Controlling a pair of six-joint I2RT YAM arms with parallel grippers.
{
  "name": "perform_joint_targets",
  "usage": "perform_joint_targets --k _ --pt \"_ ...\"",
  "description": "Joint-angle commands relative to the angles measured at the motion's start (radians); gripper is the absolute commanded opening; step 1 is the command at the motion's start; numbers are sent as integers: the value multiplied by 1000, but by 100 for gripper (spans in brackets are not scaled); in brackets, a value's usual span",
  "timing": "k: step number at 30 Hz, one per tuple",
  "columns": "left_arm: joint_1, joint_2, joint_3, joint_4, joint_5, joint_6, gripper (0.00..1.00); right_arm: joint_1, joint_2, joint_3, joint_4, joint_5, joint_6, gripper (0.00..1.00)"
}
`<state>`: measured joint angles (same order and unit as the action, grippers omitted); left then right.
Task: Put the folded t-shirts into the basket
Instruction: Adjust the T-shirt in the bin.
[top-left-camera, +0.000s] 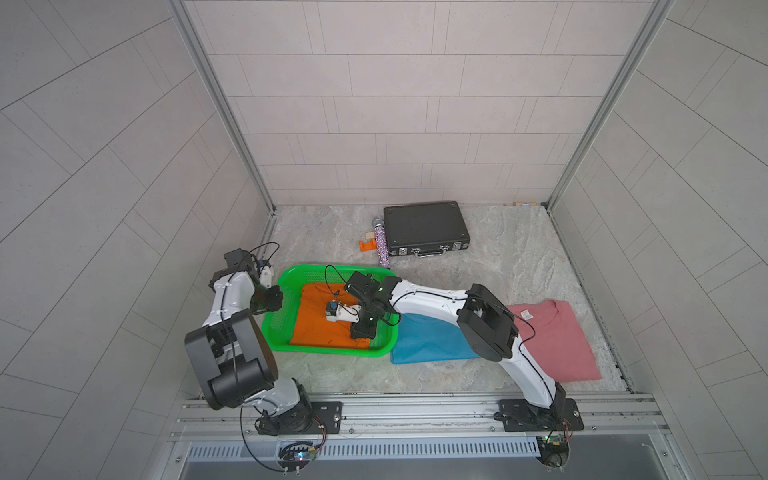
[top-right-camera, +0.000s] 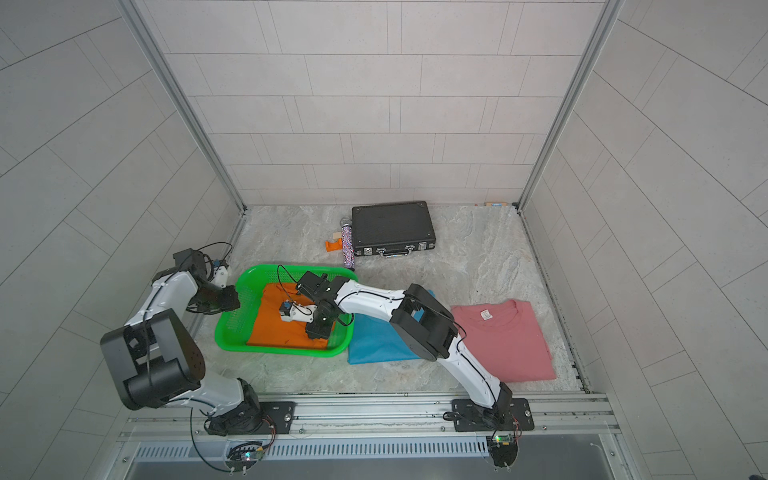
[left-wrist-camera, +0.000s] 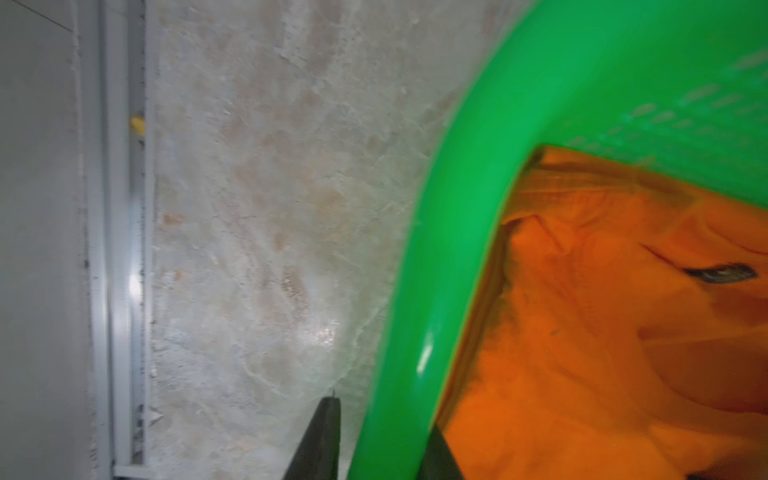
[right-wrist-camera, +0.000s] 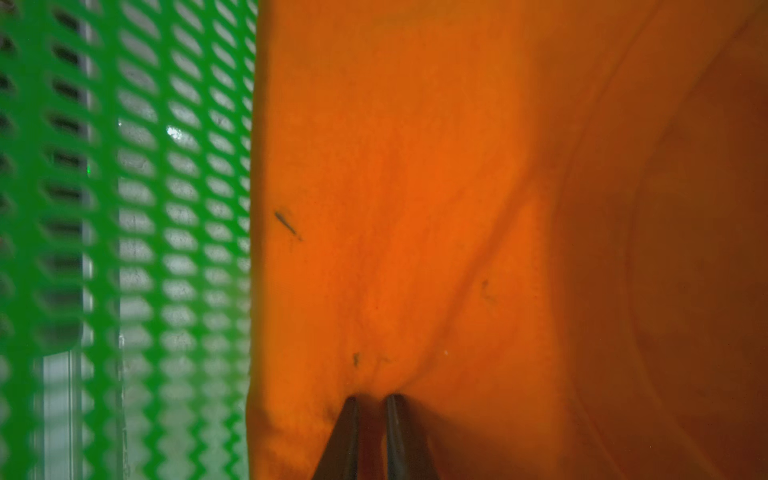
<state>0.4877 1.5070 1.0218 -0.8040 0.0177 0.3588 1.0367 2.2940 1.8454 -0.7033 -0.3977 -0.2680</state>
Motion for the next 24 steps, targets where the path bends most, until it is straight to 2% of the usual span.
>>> perform_joint_targets --k 1,3,8,10,14,19,24 --pt "0 16 -21 28 -8 -75 20 3 -22 17 -20 -19 -2 17" --pt "0 6 -34 32 3 -88 16 8 -17 18 -29 -26 6 17" --pt "-2 -7 -62 41 31 -82 20 17 -22 -7 -29 -33 13 17" --pt "-2 -8 -66 48 38 -45 23 15 -31 -18 -29 -7 10 17" --pt "-2 -18 -81 76 34 54 22 -16 -55 -32 -47 21 -12 17" --pt "-1 -10 -66 76 56 101 22 -27 -91 -25 -80 -59 -51 19" --pt "-1 21 -43 60 89 96 25 -17 -111 48 -70 -103 -5 27"
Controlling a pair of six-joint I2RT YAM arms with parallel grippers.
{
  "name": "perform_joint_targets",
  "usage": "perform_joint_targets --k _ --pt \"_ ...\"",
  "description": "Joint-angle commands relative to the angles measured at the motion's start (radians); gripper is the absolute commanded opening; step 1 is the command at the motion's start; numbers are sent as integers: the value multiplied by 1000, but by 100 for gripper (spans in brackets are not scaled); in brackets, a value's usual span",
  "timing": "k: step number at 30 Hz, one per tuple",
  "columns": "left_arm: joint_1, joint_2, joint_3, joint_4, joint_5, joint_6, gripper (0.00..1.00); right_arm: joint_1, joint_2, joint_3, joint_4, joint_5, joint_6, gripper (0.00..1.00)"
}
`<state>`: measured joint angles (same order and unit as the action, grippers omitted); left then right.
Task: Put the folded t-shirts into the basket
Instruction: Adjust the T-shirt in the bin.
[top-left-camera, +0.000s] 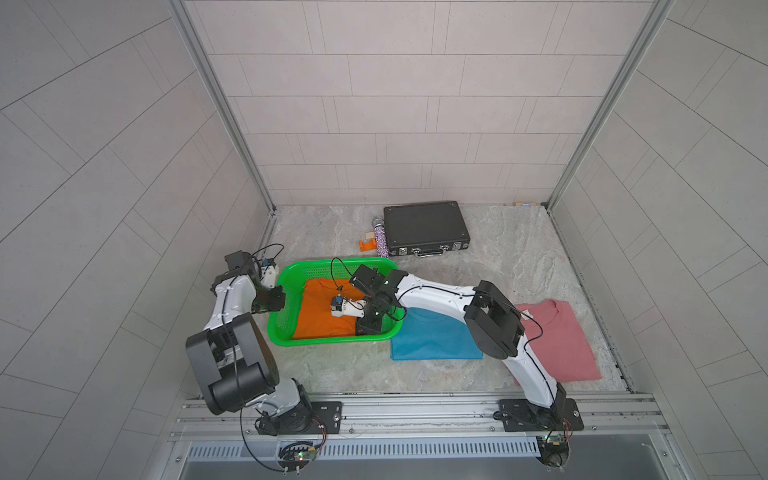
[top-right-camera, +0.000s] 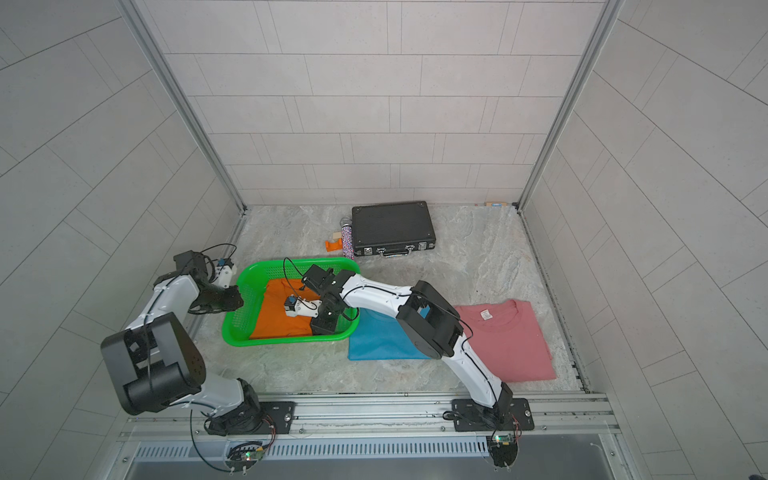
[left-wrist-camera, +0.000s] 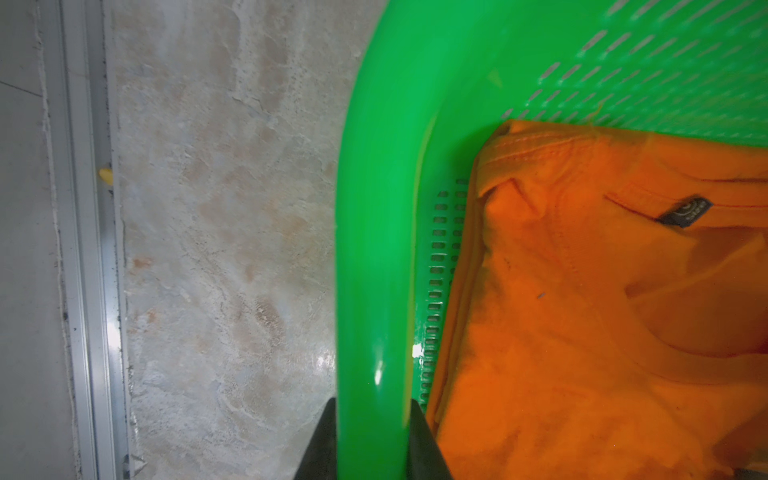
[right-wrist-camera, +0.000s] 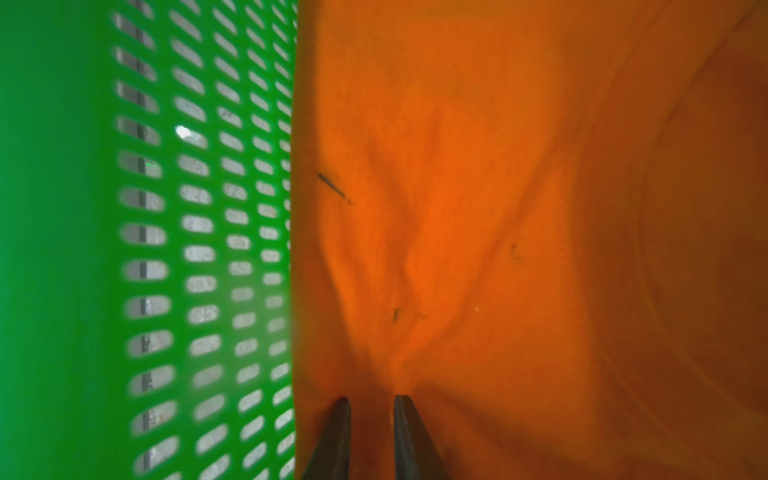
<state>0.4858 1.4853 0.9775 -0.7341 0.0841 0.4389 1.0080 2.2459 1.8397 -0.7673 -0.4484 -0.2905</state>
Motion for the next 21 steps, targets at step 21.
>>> perform_joint_targets --k 21 --pt "0 71 4 -9 56 -10 25 129 363 530 265 129 257 36"
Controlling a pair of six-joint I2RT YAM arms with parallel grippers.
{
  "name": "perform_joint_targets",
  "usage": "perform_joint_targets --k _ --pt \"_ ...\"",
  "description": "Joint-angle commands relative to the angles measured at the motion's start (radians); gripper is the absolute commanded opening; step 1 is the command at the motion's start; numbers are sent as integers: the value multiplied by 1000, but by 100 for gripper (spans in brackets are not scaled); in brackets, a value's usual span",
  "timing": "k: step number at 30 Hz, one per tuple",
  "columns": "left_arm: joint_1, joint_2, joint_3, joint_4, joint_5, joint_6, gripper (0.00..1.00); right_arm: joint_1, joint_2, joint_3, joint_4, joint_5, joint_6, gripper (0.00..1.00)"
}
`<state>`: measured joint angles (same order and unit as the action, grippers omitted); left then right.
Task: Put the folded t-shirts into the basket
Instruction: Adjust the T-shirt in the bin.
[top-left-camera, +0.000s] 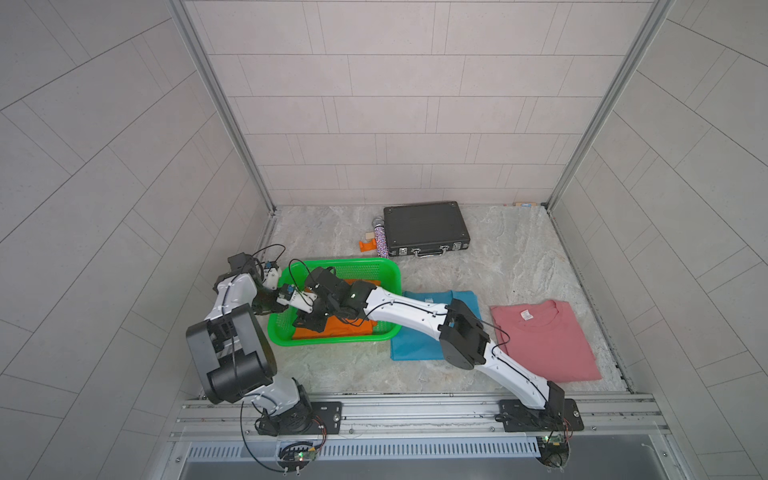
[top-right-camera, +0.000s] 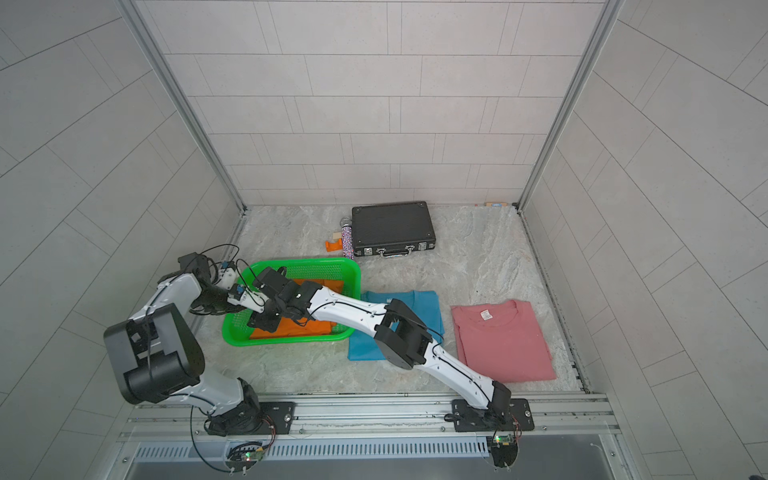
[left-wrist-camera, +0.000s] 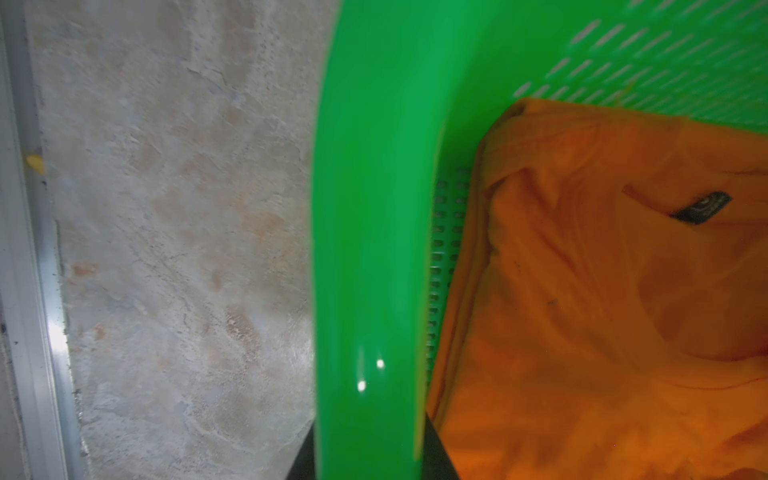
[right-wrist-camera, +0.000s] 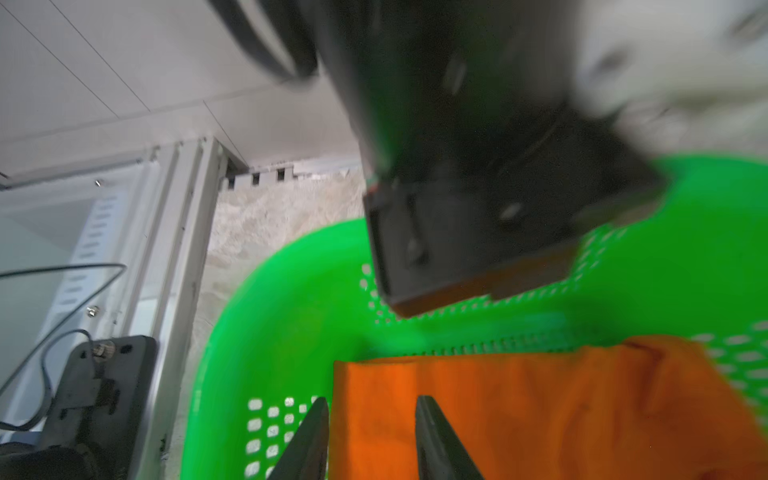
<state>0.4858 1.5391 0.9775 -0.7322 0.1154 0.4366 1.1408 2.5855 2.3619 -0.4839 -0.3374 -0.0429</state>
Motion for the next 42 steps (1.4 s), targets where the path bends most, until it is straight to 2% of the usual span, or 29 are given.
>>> perform_joint_targets --k 1,7,20,27,34,42 --pt "0 21 6 -11 24 -6 25 -2 30 6 -22 22 6 36" --pt "0 30 5 -7 26 -2 21 -7 26 -9 -32 10 -5 34" --pt "0 25 -3 -7 25 4 19 -17 -105 -23 -64 -42 -78 34" --pt "0 21 -8 -6 25 5 17 -35 -21 -36 -17 7 -174 34" --pt "0 36 -9 2 28 5 18 -33 23 -23 -46 21 -230 26" --pt "-1 48 -6 7 22 4 18 -21 62 -12 -135 -43 -278 23"
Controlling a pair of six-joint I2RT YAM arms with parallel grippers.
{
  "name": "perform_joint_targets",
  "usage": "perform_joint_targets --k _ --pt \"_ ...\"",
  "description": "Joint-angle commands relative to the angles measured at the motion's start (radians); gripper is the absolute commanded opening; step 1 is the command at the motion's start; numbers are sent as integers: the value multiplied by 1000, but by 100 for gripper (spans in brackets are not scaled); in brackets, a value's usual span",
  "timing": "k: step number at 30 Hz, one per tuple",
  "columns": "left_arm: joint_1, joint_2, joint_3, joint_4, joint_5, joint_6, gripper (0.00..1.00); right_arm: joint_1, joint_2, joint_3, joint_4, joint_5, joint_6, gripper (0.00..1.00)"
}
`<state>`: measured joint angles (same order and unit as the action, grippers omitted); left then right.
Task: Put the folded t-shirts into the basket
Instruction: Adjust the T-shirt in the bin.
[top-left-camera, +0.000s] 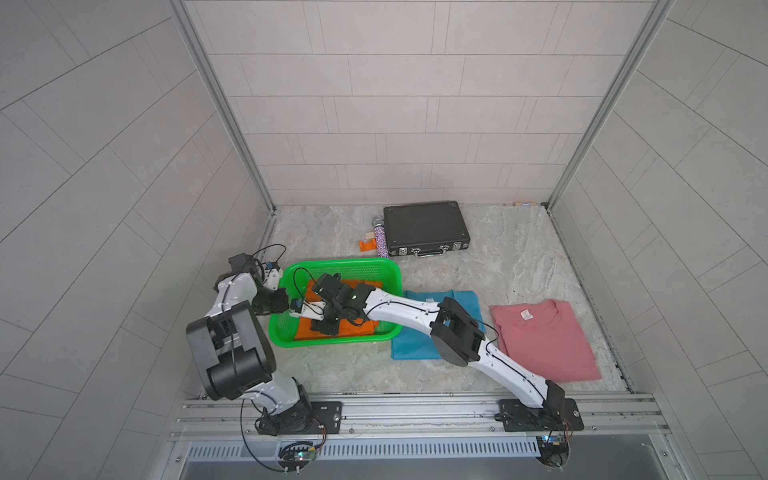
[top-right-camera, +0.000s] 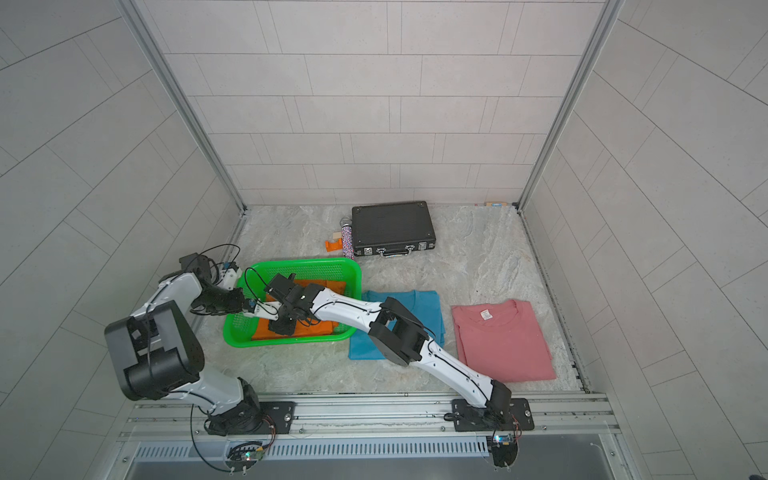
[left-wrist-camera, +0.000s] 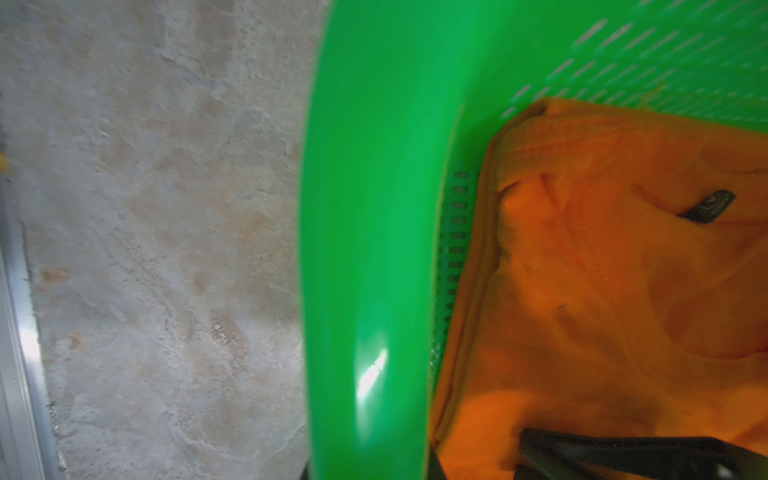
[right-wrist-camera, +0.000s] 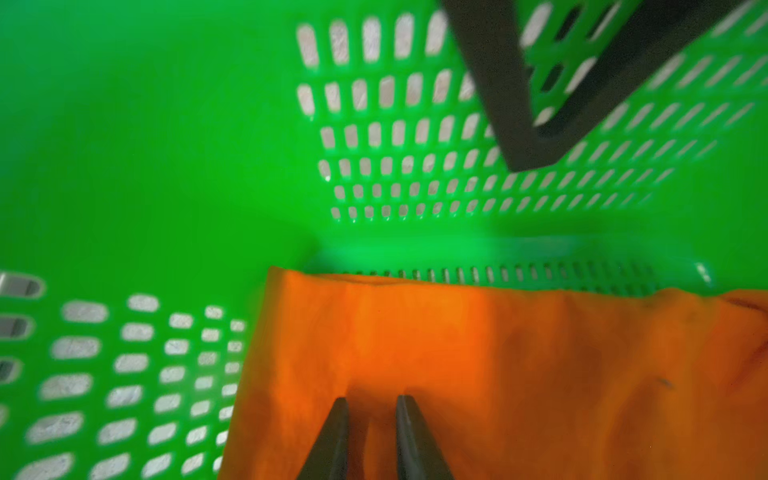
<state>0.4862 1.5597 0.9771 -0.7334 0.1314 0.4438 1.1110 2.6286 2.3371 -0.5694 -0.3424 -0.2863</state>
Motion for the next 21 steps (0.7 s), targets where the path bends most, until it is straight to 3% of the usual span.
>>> perform_joint_targets --k 1,10,17,19,21 --pt "-2 28 -6 11 5 -4 18 9 19 10 -62 -61 -39 23" --pt "-2 35 -5 20 2 -5 18 10 0 -24 -127 -251 -67 21" --pt "-2 31 -2 18 7 -8 18 6 -58 -21 -91 -263 -18 22" --pt "-1 25 1 14 9 -11 23 -3 -93 -9 -79 -258 17 24" --pt "-1 14 5 12 10 -13 34 -13 -135 -8 -63 -251 54 29"
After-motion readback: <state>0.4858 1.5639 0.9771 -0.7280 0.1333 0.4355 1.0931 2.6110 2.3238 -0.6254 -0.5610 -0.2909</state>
